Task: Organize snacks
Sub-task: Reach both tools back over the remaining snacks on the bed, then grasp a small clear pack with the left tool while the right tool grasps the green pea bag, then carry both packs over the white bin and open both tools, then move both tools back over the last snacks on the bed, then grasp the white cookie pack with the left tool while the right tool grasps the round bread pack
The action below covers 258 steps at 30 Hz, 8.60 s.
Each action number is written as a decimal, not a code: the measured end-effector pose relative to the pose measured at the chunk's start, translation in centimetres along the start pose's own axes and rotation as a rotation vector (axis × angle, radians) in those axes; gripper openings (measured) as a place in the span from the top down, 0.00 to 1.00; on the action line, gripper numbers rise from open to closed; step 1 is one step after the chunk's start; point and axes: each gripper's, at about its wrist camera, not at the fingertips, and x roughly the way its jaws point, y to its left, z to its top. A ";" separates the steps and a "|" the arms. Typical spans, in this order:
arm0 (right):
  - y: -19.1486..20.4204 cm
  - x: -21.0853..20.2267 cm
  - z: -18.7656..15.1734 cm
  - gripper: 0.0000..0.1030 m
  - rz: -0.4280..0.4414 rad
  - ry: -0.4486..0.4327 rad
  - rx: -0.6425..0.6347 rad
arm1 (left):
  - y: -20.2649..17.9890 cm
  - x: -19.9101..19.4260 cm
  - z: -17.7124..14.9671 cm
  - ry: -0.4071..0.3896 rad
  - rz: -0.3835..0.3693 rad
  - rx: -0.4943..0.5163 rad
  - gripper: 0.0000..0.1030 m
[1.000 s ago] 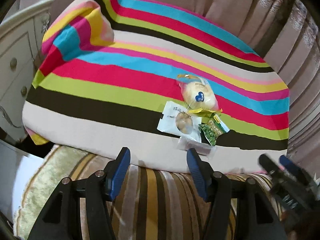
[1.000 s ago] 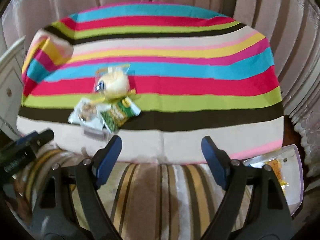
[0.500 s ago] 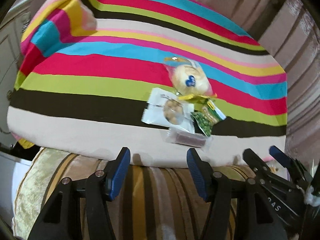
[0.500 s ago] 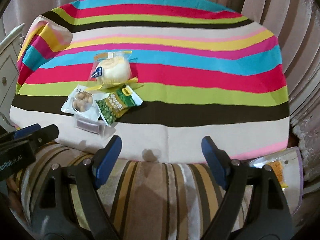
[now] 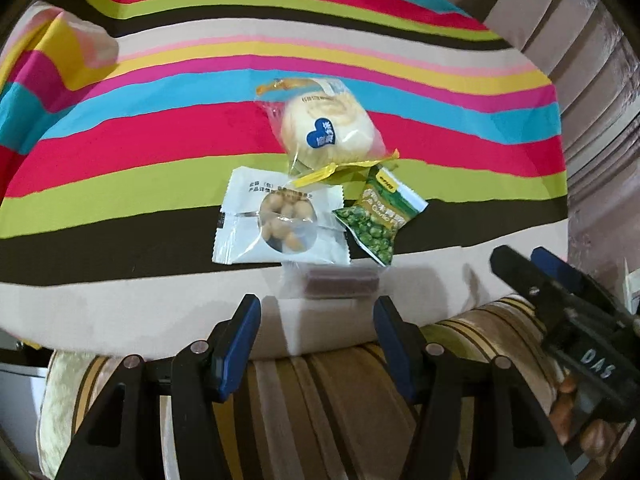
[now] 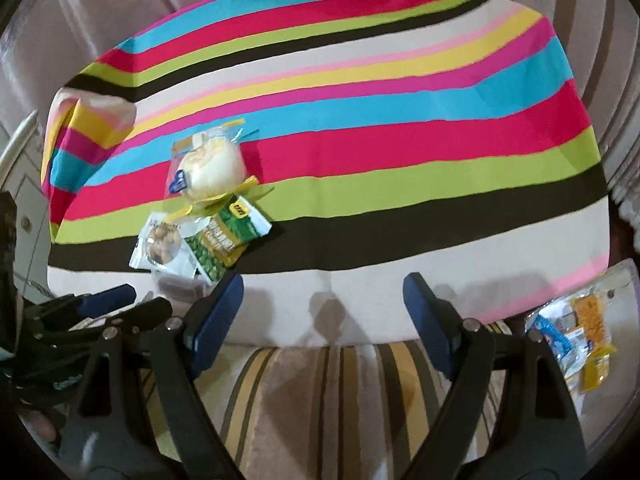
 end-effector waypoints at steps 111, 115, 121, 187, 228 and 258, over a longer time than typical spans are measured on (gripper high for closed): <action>8.2 8.4 4.1 0.52 -0.030 0.188 0.018 | 1.9 -1.0 0.9 -0.133 -0.072 0.005 0.87; 8.1 7.8 3.3 0.61 -0.020 0.190 -0.016 | 1.9 -1.3 0.9 -0.142 -0.064 0.003 0.87; 6.8 5.7 2.6 0.65 -0.005 0.146 -0.033 | 1.1 -1.8 1.2 -0.152 -0.051 0.017 0.87; -28.3 -9.2 -5.0 0.27 -0.390 -0.051 0.464 | -30.8 1.5 0.4 -0.084 -0.343 0.587 0.51; -2.0 -4.9 3.7 0.09 -0.038 -0.145 -0.090 | 2.6 -1.5 4.9 -0.125 -0.019 -0.120 0.35; 1.4 0.7 4.4 0.09 0.072 0.026 -0.071 | -2.1 1.4 5.9 0.005 0.073 0.755 0.30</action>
